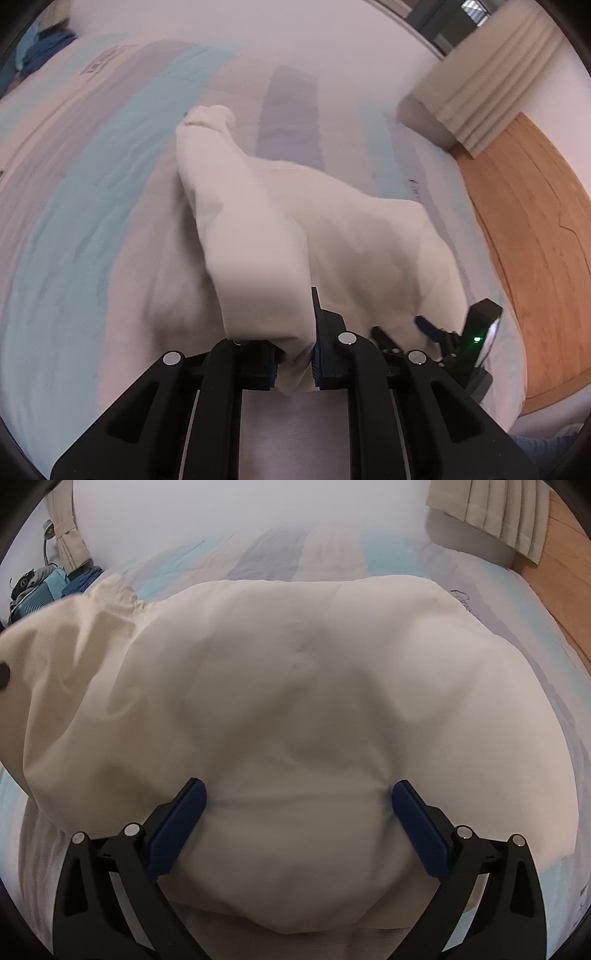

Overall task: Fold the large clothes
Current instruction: 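Grasp the jacket edge with the left gripper and lift it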

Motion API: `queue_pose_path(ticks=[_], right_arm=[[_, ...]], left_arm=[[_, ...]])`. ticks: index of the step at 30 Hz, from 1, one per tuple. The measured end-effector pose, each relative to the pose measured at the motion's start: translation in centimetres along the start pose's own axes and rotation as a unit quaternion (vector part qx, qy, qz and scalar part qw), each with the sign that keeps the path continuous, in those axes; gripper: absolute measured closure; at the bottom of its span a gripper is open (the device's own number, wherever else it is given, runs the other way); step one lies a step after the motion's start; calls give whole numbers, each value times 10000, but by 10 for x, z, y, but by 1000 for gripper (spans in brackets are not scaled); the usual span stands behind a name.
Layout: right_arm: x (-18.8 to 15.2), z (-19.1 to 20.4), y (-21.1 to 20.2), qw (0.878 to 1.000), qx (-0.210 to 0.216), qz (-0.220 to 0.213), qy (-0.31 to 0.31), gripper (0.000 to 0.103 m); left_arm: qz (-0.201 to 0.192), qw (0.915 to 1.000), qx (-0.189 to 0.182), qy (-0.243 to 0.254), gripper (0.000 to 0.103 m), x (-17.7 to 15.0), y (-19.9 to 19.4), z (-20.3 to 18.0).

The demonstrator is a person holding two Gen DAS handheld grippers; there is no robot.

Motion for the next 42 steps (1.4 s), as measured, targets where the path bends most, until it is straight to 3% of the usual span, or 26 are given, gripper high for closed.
queue_pose_path(ticks=[2,6,8,12,20,25,29,33,36,42], right_arm=[[5,-4,-7,10000,5,-23,-7,8],[17,-35,-38,9971,-608,-432,-120,8],[13,-54,-42,9963,-785,-349,12,8],[-6,-72,-27,9978,-611,14,273,8],[-13,-79,-16,9987,-391,60,323,9],[-8,-91,-40,9987,-319,-82,385,11],[-2,-103,-58,9978,-527,-320,238,11],[3,-128,-63,9959,-671,-427,436,11],[-10,-143,-48,9958,-566,-122,715,11],[-21,-138,-38,9969,-476,12,634,10]], left_arm=[[-40,9998,-38,198,91,4,0,-14],[-85,9988,-210,429,91,9,-1,-37],[-108,9980,-301,542,91,11,-3,-50],[-177,9958,-486,757,91,14,-2,-80],[-128,9921,-675,1051,91,10,17,-135],[20,9912,-516,1218,93,6,36,-153],[9,9891,-528,1372,94,3,41,-166],[-91,9884,-659,1362,95,9,41,-182],[-189,9854,-797,1490,95,13,40,-204],[-185,9766,-1184,1783,95,11,48,-259]])
Point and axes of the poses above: each gripper's, at about its wrist camera, not at the fingertips, and y roughly the way its jaws point, z to its left, x to its top, the point moved 7 cm from there along y, roughly the way its jaws point, and after that the axes turned 10 degrees about -z, right-handed, at the moved point
